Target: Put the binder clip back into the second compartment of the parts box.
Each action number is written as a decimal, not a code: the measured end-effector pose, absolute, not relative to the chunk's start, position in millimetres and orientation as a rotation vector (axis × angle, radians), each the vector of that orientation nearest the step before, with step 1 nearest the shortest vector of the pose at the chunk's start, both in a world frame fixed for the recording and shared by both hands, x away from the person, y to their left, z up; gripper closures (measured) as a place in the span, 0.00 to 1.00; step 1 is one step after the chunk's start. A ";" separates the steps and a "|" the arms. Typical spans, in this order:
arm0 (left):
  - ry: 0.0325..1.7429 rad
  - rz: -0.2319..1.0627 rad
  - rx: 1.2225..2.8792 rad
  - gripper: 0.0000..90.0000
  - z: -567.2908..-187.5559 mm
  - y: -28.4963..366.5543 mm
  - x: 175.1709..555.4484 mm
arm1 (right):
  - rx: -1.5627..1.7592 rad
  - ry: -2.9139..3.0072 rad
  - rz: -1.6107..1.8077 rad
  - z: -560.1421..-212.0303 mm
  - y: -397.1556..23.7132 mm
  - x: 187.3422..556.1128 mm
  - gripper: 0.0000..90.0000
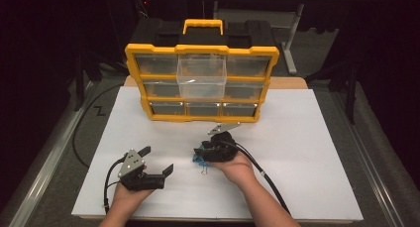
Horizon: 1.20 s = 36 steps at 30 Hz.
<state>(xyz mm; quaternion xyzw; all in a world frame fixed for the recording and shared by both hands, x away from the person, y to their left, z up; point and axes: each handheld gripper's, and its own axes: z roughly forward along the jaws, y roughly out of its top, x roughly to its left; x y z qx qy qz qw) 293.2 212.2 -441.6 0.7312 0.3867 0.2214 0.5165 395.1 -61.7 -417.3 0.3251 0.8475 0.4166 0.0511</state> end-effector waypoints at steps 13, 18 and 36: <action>0.930 0.539 1.747 0.00 -440.6 212.6 291.9 | 0.986 2.610 1.261 -418.6 -54.9 393.8 0.76; 0.926 0.540 1.752 0.00 -440.8 212.2 292.0 | 0.959 2.624 1.270 -417.7 -53.2 391.8 0.82; 0.929 0.548 1.749 0.00 -440.9 213.4 292.1 | 0.934 2.671 1.277 -417.0 -52.4 392.0 0.86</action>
